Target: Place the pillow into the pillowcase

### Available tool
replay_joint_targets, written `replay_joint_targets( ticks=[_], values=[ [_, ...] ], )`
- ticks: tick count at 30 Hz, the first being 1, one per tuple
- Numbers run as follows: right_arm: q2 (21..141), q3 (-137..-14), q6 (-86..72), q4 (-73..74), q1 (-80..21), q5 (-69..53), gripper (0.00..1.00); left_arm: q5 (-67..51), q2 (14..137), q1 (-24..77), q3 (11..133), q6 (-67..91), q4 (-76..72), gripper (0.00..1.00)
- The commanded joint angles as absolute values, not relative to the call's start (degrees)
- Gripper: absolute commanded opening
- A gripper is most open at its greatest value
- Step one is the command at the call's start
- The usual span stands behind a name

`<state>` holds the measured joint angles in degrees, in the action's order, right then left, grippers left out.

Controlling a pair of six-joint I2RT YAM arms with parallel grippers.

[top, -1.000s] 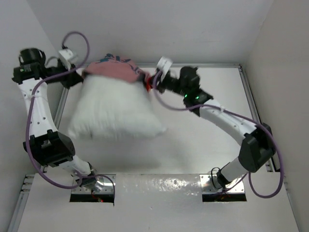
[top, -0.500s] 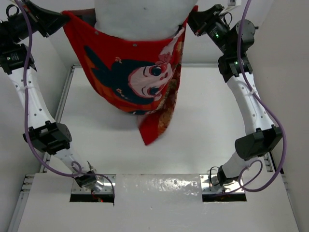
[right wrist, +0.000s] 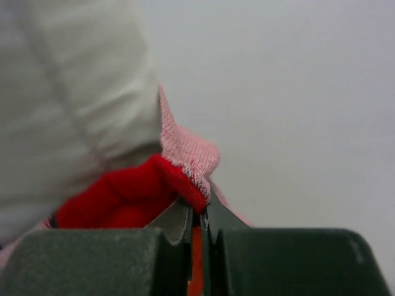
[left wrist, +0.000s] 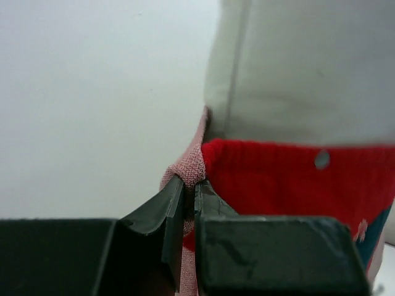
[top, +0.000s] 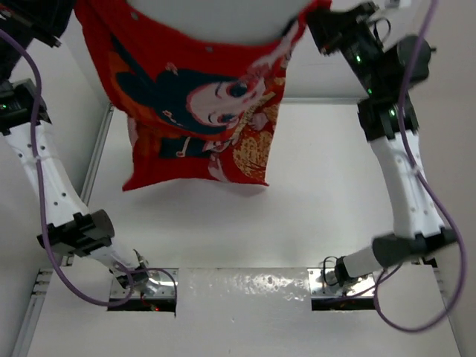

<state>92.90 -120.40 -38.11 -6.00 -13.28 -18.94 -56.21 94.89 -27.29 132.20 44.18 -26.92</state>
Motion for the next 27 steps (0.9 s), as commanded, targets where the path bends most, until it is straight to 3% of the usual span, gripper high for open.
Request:
replay_joint_targets(
  ticks=[1,3,5,7,8,9,10,11,12,13,14,16,17,18,19,20,21,22,23,24,26,27],
  values=[
    [79.20,-98.53,-37.61,-16.43,-14.15,-13.38,0.00,-50.37,90.69,-26.28,119.79,47.10,-38.60,0.00],
    [85.40,-119.27,-31.57,-4.03,-13.89,-11.78,0.00,-43.97,100.51,-26.98,143.51,43.71,-24.79,0.00],
    [90.67,-134.48,-30.85,-2.99,-13.89,-11.95,0.00,-39.83,103.79,-27.16,158.24,37.98,-24.07,0.00],
    [88.96,-131.86,-30.85,-0.19,-13.97,-12.21,0.00,-44.27,99.34,-26.37,149.30,39.62,-28.30,0.00],
    [82.42,-115.57,-30.85,-0.18,-13.97,-12.74,0.00,-50.91,93.23,-21.84,133.84,37.29,-20.03,0.00],
    [78.96,-103.39,-31.89,-6.61,-13.97,-12.40,0.00,-52.19,90.29,-19.19,126.37,24.30,-11.60,0.00],
    [77.19,-94.31,-36.08,-10.25,-13.97,-11.87,0.00,-51.51,88.78,-17.16,116.64,19.12,-4.90,0.00],
    [77.34,-91.26,-37.25,-10.02,-13.97,-11.69,0.00,-51.33,89.55,-16.01,114.98,18.03,-4.14,0.00],
    [81.52,-97.06,-36.92,-4.19,-13.89,-12.21,0.00,-52.55,91.30,-16.87,116.01,24.63,-7.09,0.00],
    [84.87,-105.47,-34.74,-1.00,-14.15,-12.65,0.00,-52.04,98.37,-18.88,129.94,28.00,-8.60,0.00],
    [88.73,-126.96,-33.59,1.38,-14.50,-12.57,0.00,-49.86,103.05,-20.11,142.35,30.65,-9.31,0.00],
    [98.85,-144.68,-33.74,5.87,-14.68,-10.38,0.00,-45.46,109.06,-24.32,162.59,37.34,-14.21,0.00],
    [99.31,-148.15,-33.40,11.81,-14.68,-10.02,0.00,-46.83,106.81,-24.43,159.90,35.18,-11.37,0.00],
    [97.84,-142.61,-32.79,13.60,-14.76,-10.45,0.00,-49.19,102.61,-23.22,153.26,31.24,-8.21,0.00],
    [89.90,-132.38,-33.39,9.88,-14.77,-11.42,0.00,-49.48,91.87,-19.81,128.13,28.42,-9.57,0.00],
    [85.30,-106.78,-36.01,-7.65,-14.77,-10.82,0.00,-47.74,88.54,-19.51,116.40,27.52,-19.93,0.00],
    [82.91,-102.44,-38.47,-10.69,-14.59,-9.77,0.00,-46.94,88.51,-19.51,117.67,29.51,-21.08,0.00],
    [86.45,-107.27,-36.15,-6.72,-14.33,-8.36,0.00,-47.11,97.29,-20.82,129.34,29.88,-17.44,0.00],
    [91.44,-132.98,-33.43,-0.42,-14.41,-7.83,0.00,-46.50,103.47,-21.87,145.56,30.49,-10.79,0.00],
    [96.63,-145.68,-33.05,6.00,-14.41,-7.39,0.00,-45.19,108.84,-23.28,166.34,35.02,-12.99,0.00],
    [100.30,-153.10,-32.00,12.43,-14.33,-7.03,0.00,-47.79,107.69,-25.23,162.03,38.22,-13.47,0.00],
    [97.15,-145.54,-31.21,14.57,-14.33,-8.16,0.00,-50.51,102.79,-23.14,139.10,32.14,-10.05,0.00]
  ],
)
